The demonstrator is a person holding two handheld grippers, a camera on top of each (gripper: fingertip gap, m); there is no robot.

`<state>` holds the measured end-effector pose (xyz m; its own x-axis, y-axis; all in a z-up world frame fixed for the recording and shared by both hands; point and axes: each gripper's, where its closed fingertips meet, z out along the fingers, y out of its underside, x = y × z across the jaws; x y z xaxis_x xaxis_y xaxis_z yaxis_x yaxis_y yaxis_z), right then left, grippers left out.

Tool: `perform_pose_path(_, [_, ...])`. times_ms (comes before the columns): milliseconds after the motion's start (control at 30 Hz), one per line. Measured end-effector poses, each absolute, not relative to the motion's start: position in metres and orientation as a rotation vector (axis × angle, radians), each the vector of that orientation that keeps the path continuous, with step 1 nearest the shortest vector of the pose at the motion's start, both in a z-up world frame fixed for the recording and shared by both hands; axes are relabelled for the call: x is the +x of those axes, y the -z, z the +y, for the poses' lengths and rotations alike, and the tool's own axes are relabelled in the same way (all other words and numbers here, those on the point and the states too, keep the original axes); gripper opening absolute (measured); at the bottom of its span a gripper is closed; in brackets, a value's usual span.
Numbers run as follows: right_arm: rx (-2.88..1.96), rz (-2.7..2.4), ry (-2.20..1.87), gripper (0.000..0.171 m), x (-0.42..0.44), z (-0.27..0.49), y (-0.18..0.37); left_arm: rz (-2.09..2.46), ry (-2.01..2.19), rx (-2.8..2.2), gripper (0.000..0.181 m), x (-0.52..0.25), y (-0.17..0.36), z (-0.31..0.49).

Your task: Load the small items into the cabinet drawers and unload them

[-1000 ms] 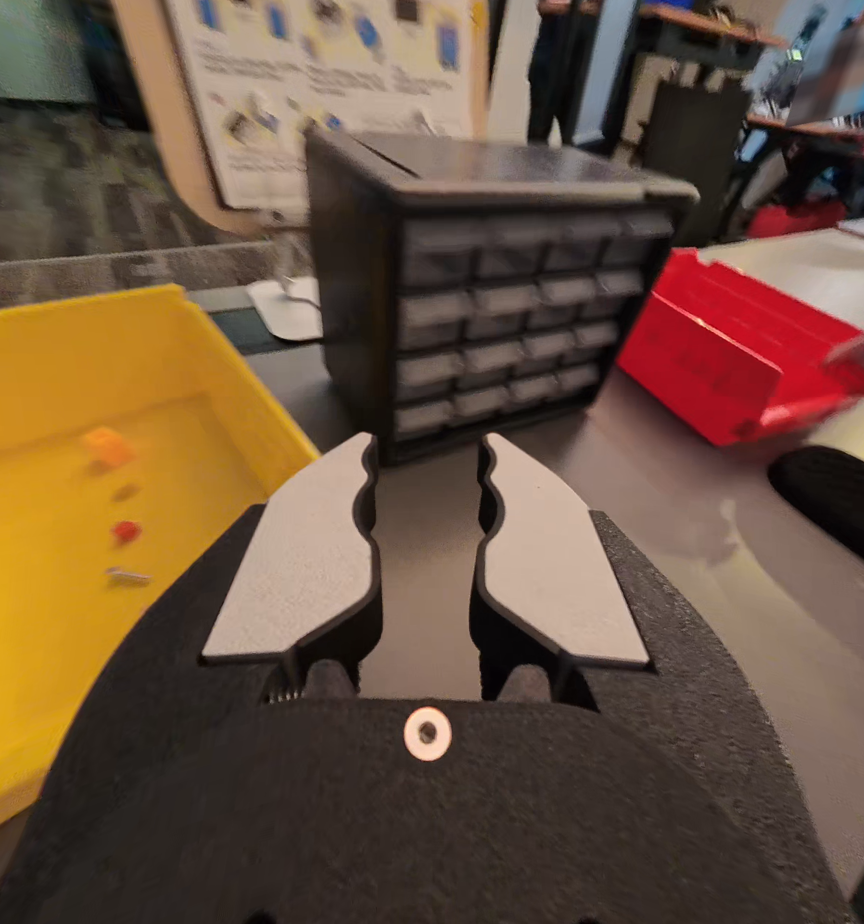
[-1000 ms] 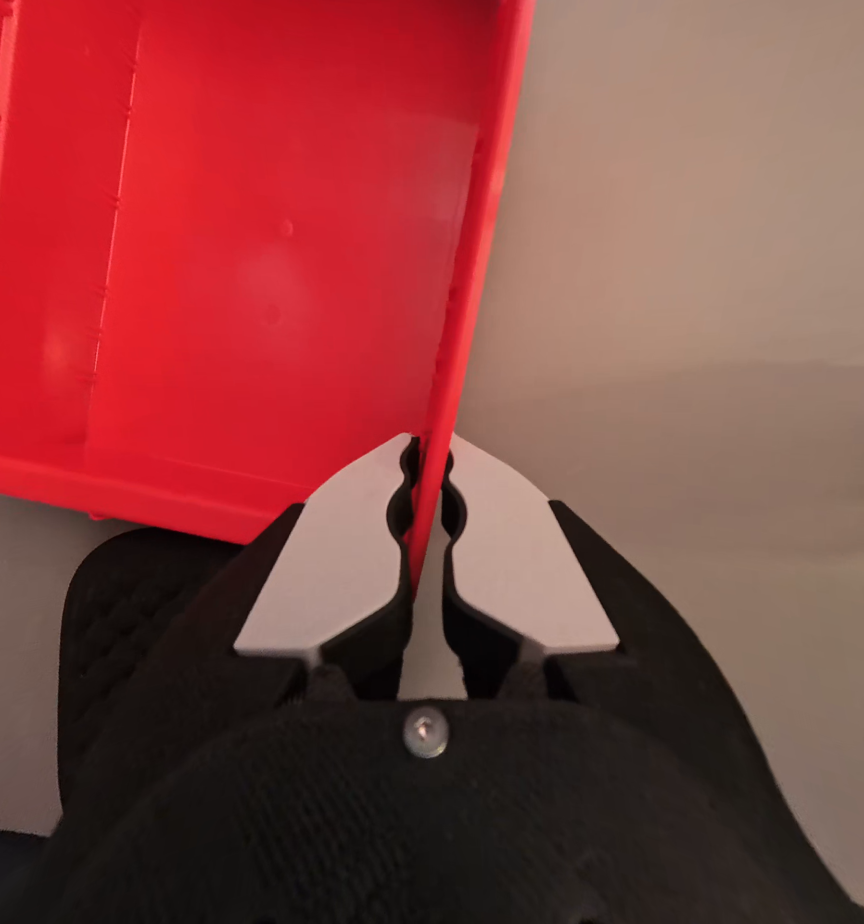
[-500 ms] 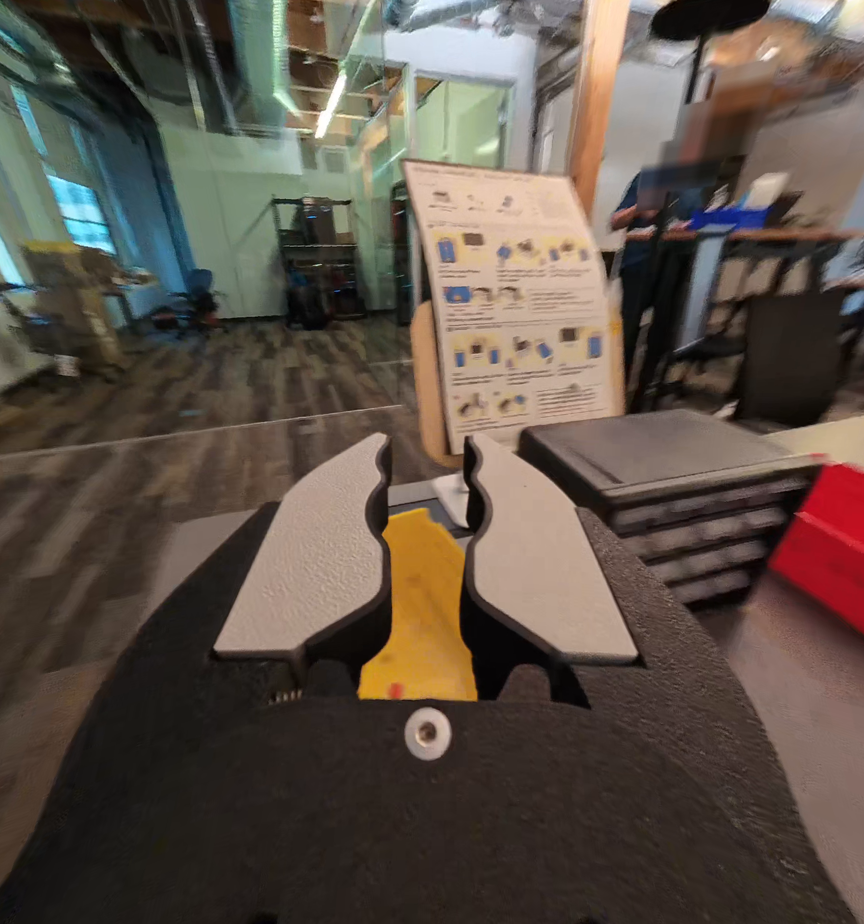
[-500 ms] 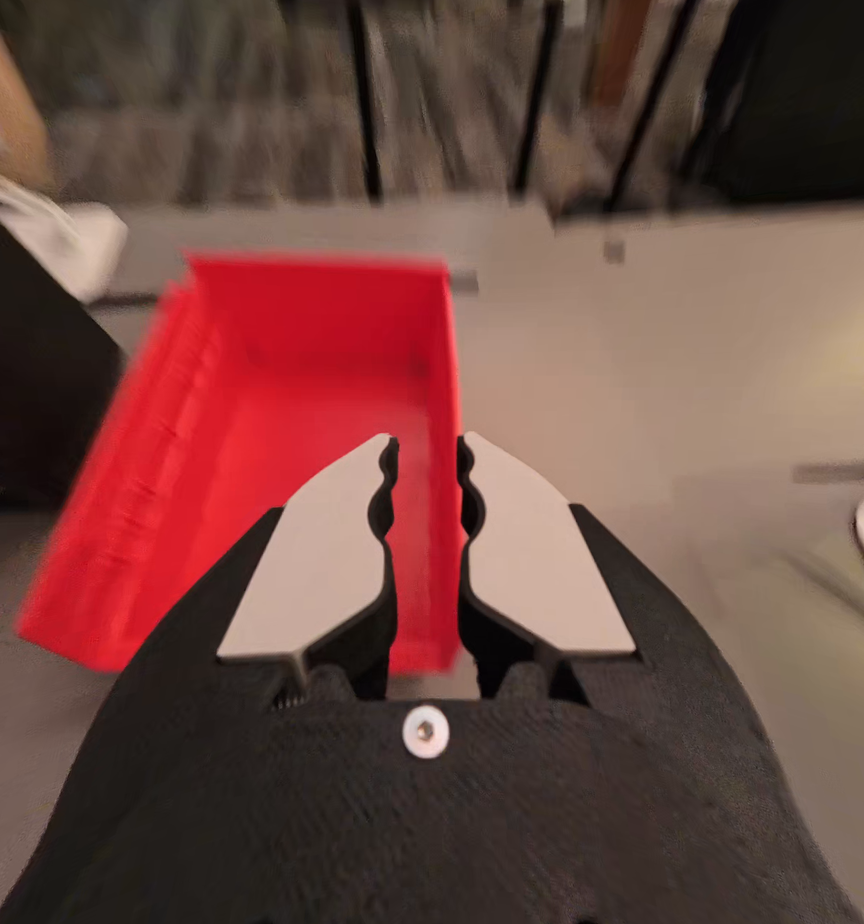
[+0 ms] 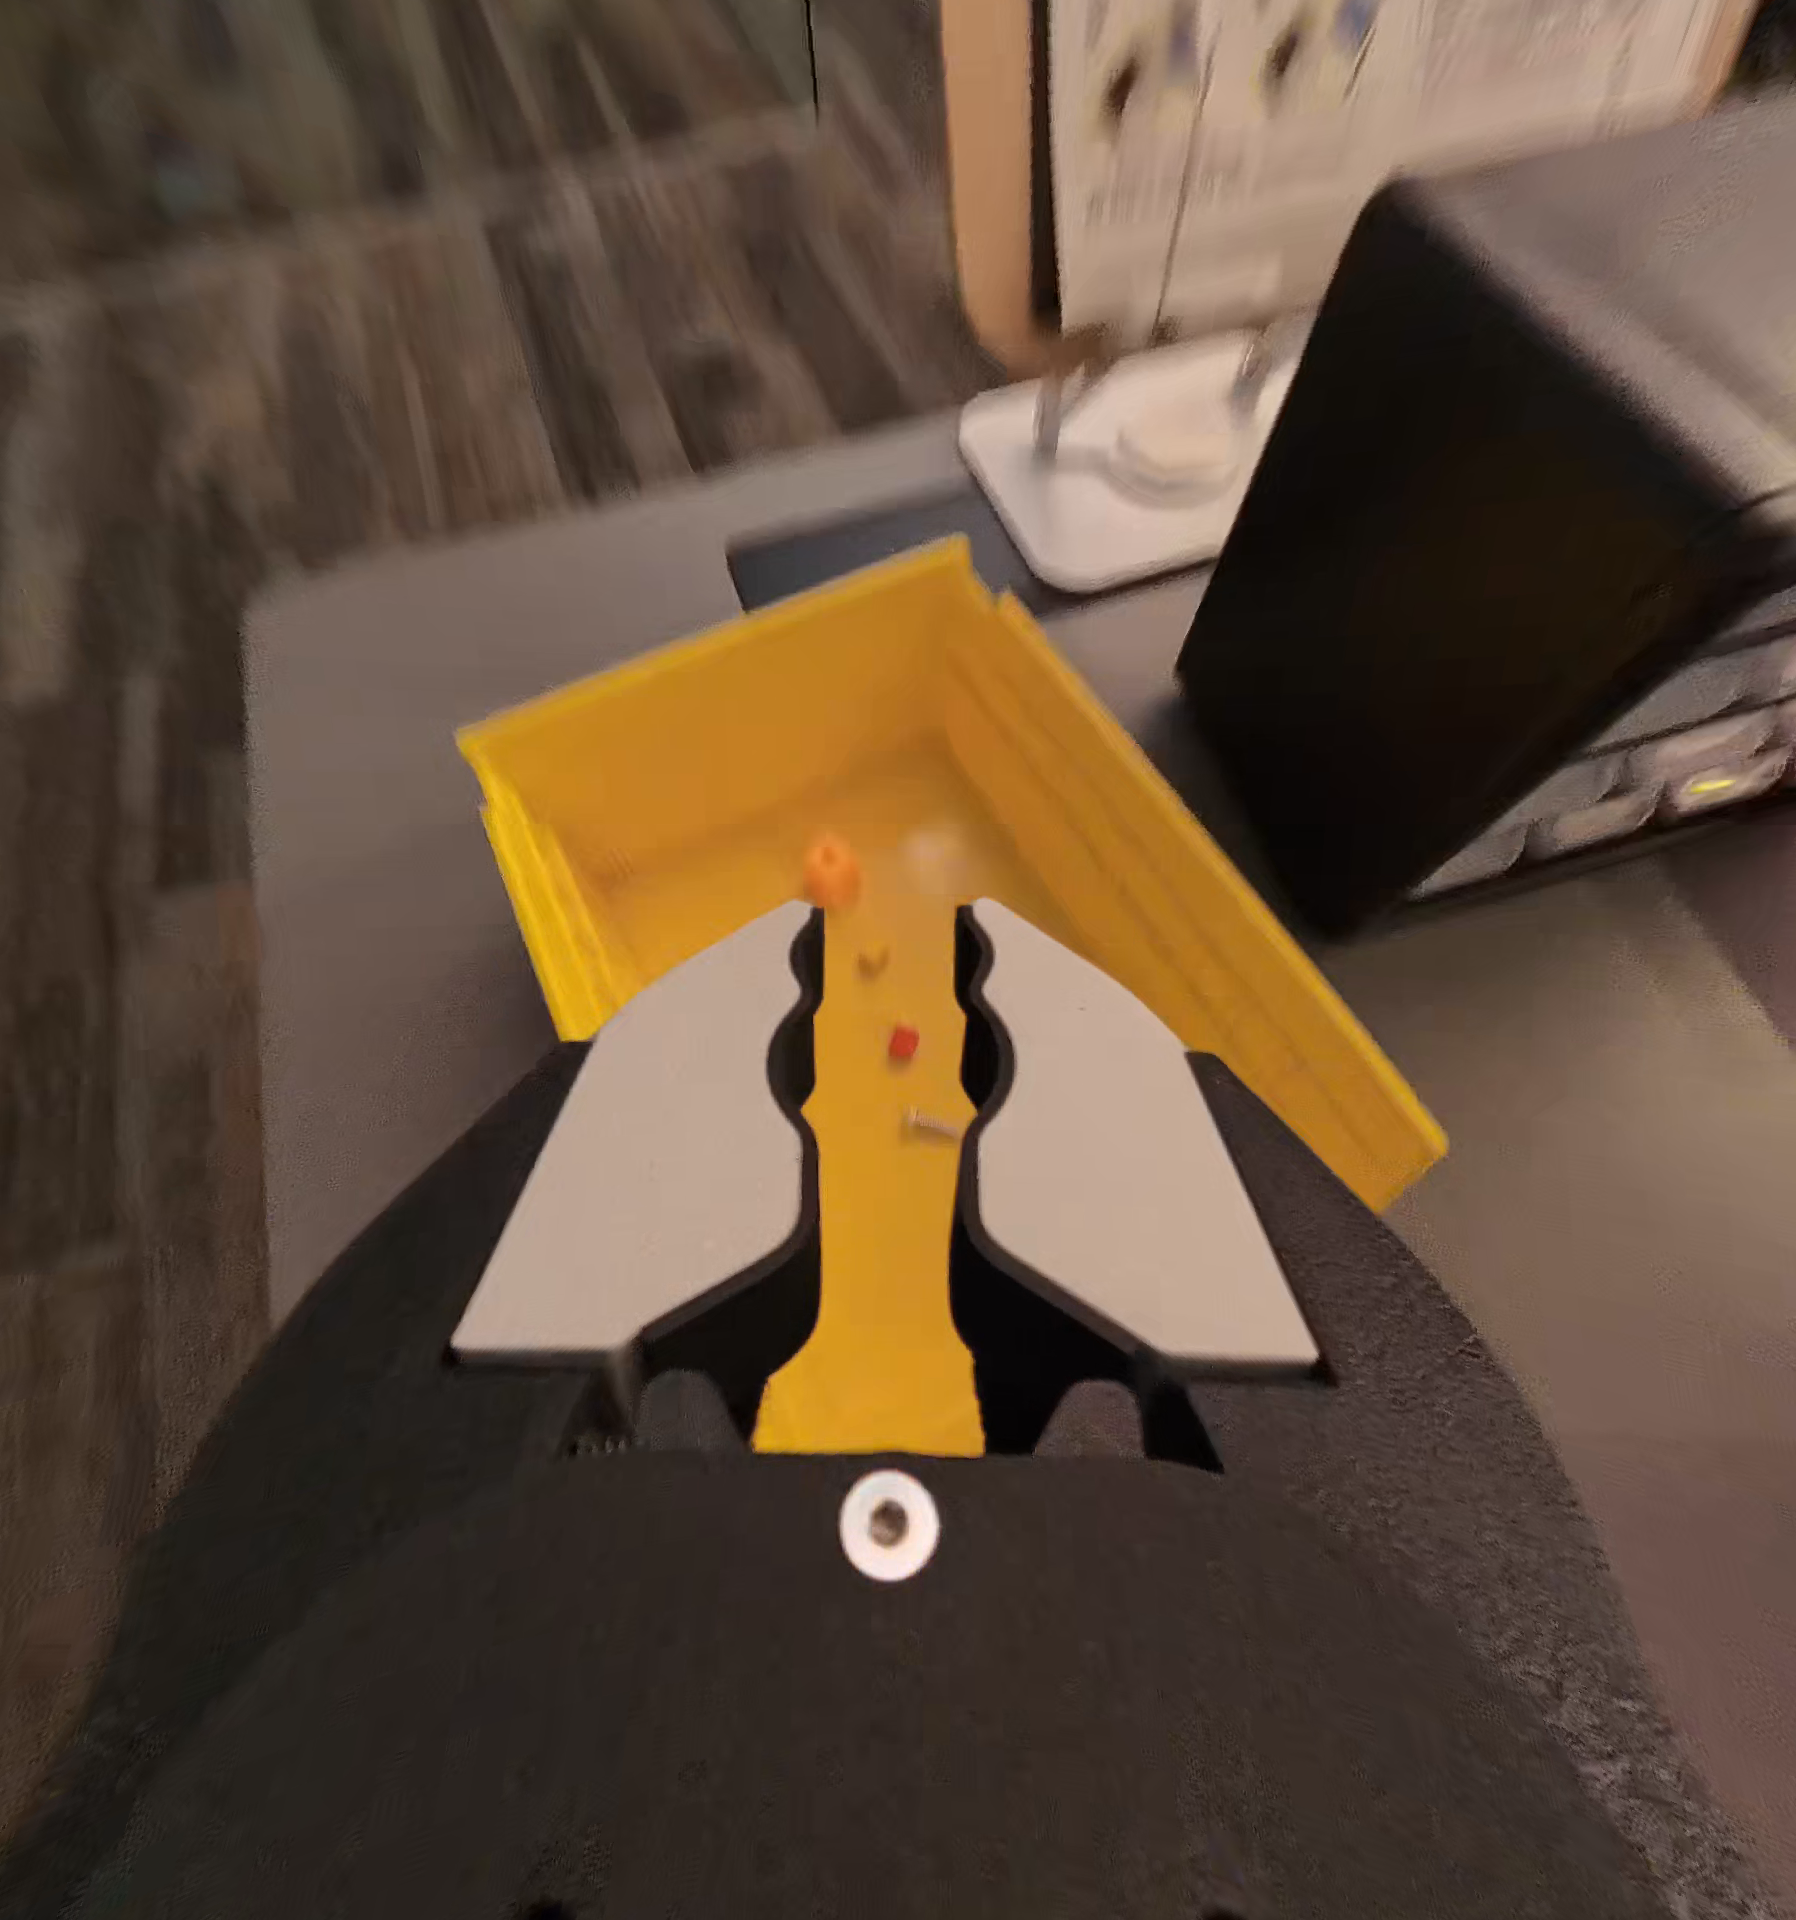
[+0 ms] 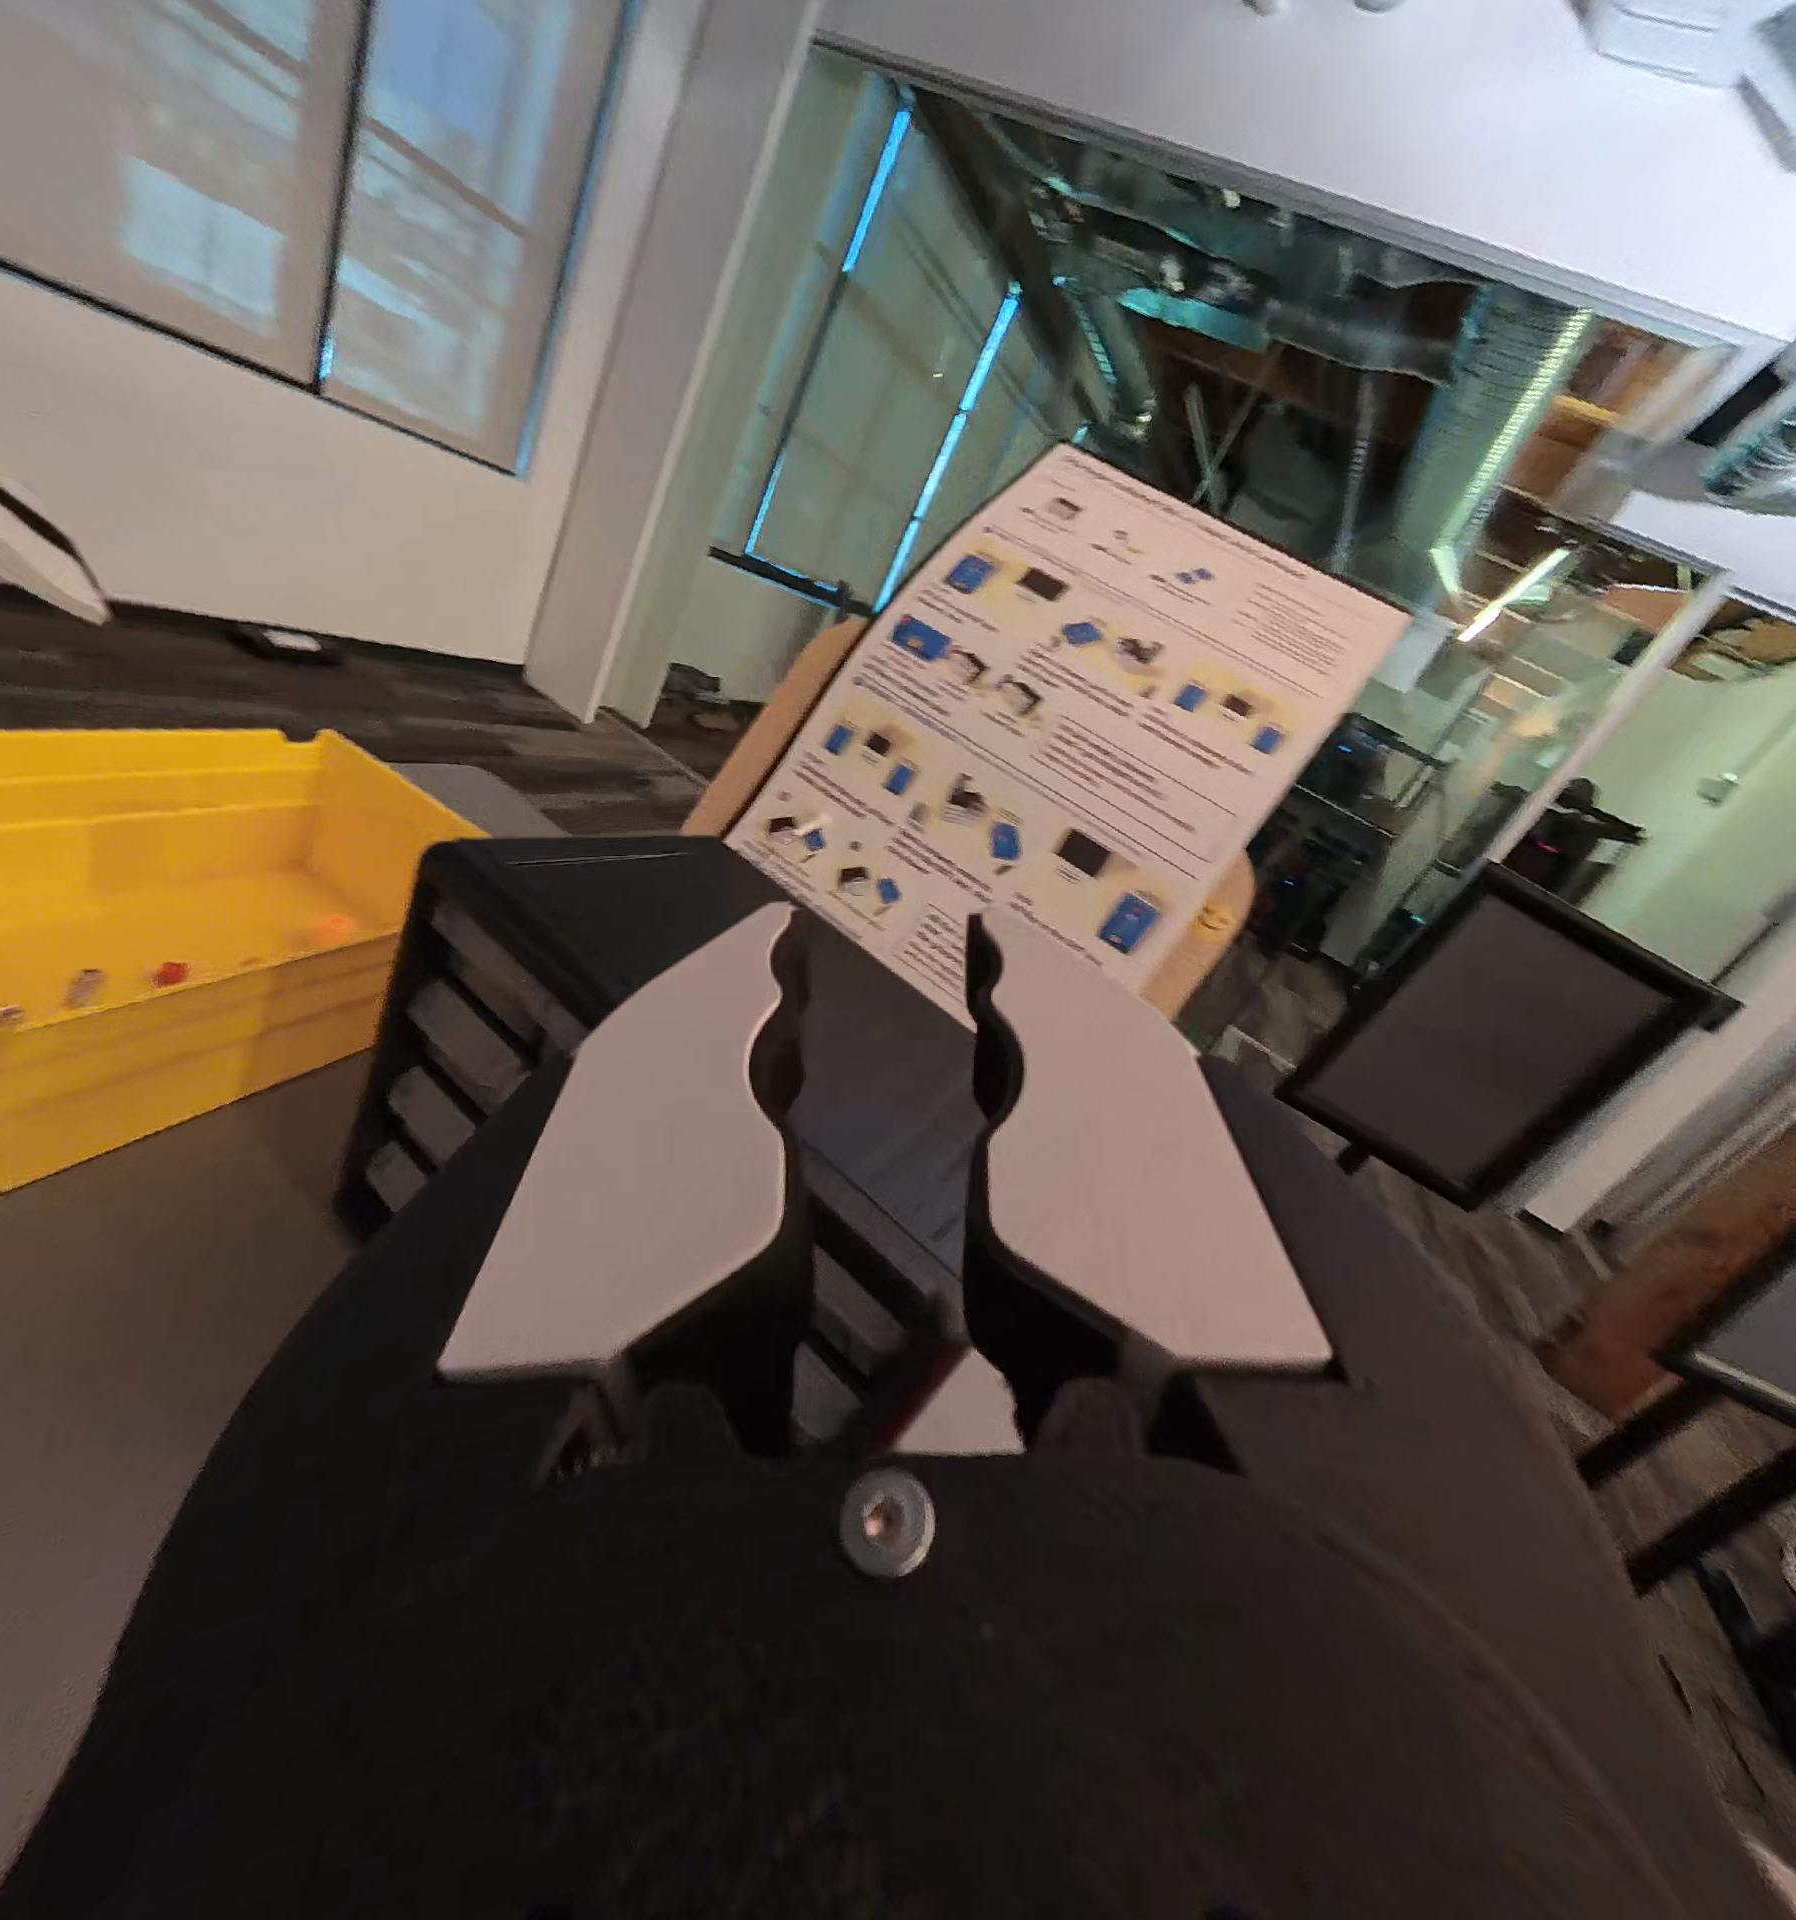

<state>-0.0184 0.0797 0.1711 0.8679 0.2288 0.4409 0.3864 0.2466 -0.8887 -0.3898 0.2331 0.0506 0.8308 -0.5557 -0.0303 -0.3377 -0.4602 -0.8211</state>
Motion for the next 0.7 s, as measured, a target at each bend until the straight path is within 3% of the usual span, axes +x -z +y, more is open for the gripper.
perform_pose_path(133, [-1.379, -0.631, 0.152, 0.035, -0.051, 0.097, -0.159, 0.733, 0.357, -2.27, 0.019, -0.382, -0.005, 0.246])
perform_pose_path(333, [-1.218, -0.609, 0.221, 0.035, -0.095, 0.126, -0.146, 0.744, 0.201, -2.268, 0.02, -0.385, 0.02, 0.282])
perform_pose_path(500, [-1.108, -0.7, 0.436, 0.035, -0.127, 0.14, -0.098, 0.779, 0.183, -2.274, 0.02, -0.374, 0.039, 0.297])
perform_pose_path(700, [-0.999, -0.728, 0.73, 0.016, -0.129, 0.141, -0.047, 0.763, 0.184, -2.337, 0.02, -0.37, 0.061, 0.308])
